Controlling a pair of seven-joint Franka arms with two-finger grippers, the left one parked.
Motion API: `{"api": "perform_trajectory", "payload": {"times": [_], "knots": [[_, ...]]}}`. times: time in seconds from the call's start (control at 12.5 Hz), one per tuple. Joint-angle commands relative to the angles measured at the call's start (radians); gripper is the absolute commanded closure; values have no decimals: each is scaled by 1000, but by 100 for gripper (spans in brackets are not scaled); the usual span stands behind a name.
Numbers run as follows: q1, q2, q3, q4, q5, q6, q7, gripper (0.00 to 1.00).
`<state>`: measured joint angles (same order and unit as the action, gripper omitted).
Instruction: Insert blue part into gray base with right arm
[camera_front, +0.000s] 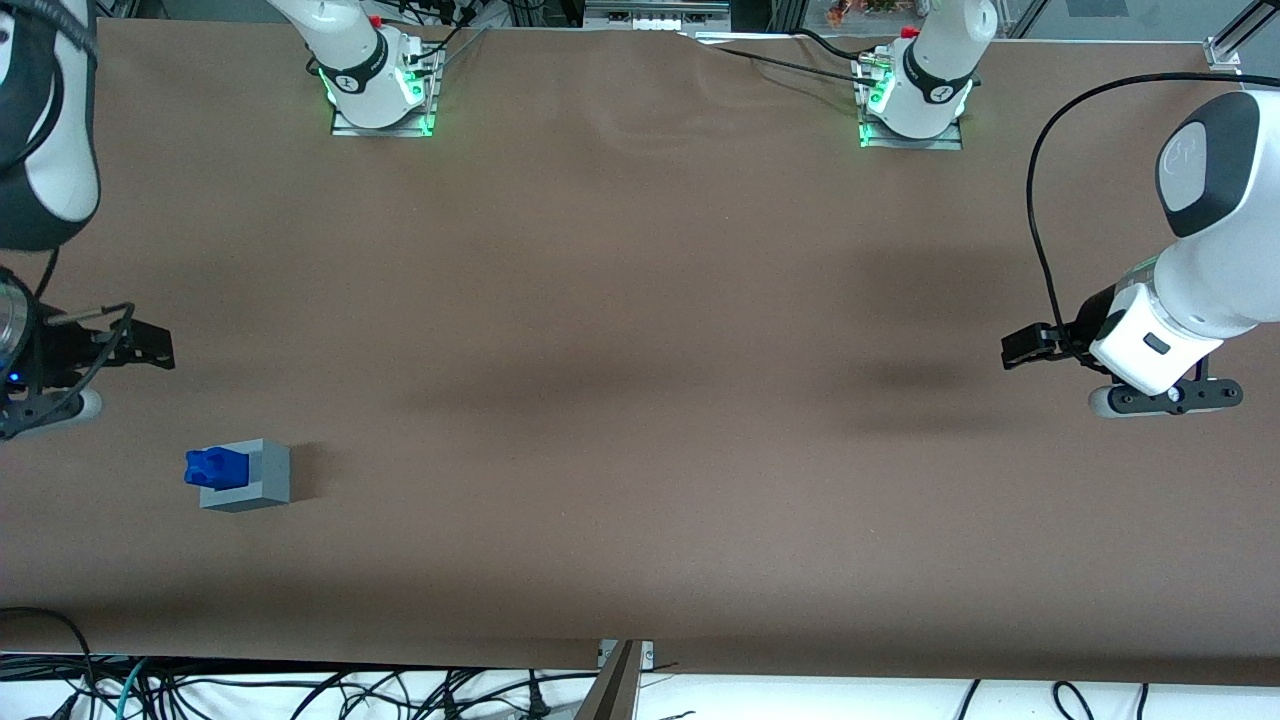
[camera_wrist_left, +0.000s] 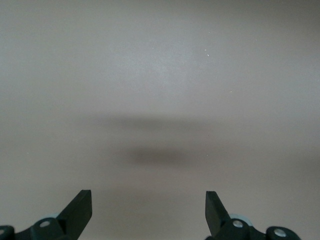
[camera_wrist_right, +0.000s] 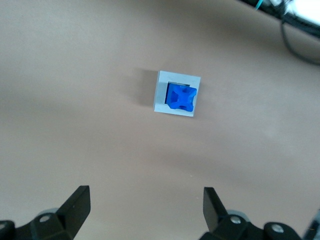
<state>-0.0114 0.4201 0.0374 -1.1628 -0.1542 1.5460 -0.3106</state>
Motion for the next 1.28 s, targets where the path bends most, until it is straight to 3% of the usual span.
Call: {"api": "perform_trajectory", "payload": {"times": [0.0, 0.16, 0.32, 0.8, 1.2], "knots": [[-9, -133, 9, -137, -16, 78, 5, 0], [-9, -264, 9, -346, -16, 173, 8, 0], [-9, -329, 19, -440, -4, 217, 5, 0], [-16, -305, -5, -400, 93, 164, 82, 0], [-22, -290, -5, -383, 104, 168, 84, 0]]}}
